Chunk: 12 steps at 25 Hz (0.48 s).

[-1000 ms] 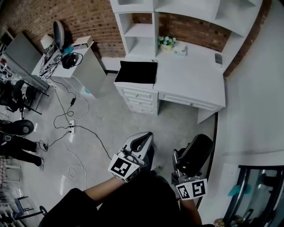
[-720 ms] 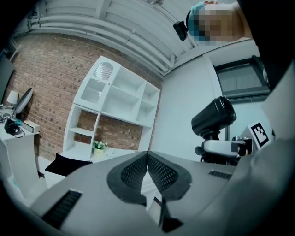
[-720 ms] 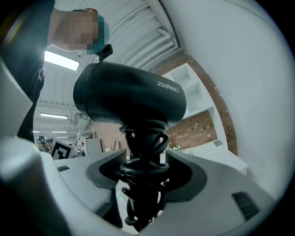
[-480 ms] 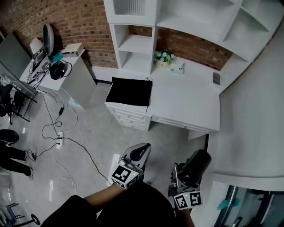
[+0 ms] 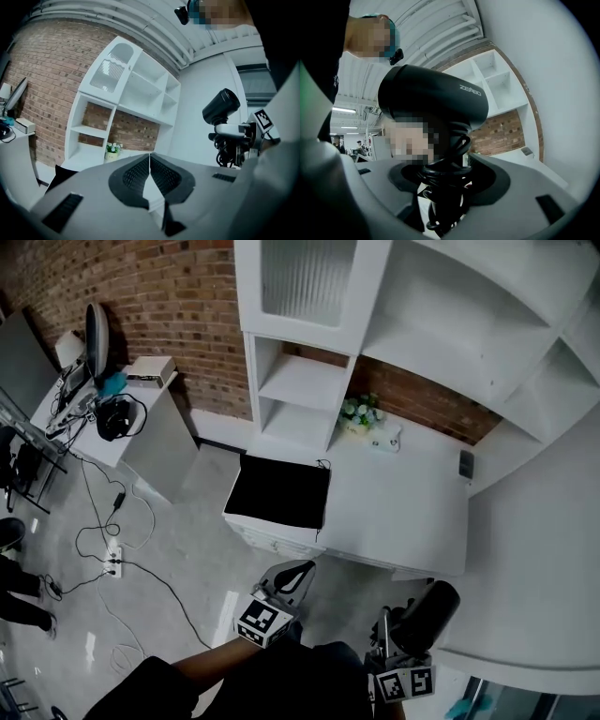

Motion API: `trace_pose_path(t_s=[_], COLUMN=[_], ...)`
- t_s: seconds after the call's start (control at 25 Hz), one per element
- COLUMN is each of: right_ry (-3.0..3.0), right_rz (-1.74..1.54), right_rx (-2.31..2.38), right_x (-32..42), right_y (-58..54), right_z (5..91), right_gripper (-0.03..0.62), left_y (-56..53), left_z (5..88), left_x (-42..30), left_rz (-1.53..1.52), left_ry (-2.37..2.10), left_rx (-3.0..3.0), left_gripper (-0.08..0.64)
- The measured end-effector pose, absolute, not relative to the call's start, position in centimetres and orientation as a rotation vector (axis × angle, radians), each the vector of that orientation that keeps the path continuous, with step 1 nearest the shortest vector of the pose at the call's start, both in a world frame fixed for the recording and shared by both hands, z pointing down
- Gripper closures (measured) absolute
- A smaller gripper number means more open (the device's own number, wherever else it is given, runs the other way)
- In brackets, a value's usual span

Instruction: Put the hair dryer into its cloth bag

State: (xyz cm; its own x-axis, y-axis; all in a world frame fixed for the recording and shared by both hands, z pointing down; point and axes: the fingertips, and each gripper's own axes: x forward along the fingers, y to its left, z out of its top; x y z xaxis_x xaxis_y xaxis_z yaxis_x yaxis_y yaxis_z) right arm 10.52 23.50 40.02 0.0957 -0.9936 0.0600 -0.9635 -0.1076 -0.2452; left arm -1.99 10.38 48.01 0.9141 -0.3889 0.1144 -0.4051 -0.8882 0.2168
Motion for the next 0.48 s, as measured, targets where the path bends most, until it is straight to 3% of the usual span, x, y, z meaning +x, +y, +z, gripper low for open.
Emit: trace_pose_path(t_s=[0.48], right_ry=[2.065], right_rz=[-0.343], right_rx=[-2.197], right_x=[11.7], right_y=[14.0], right_z=[40.7], right_gripper=[0.311], left_y=[2.9], left_z=[50.7], left_x=[-2.3], left_rz=[0.126], left_ry=[-0.676], left_rx=[2.763], left_gripper=[0.541])
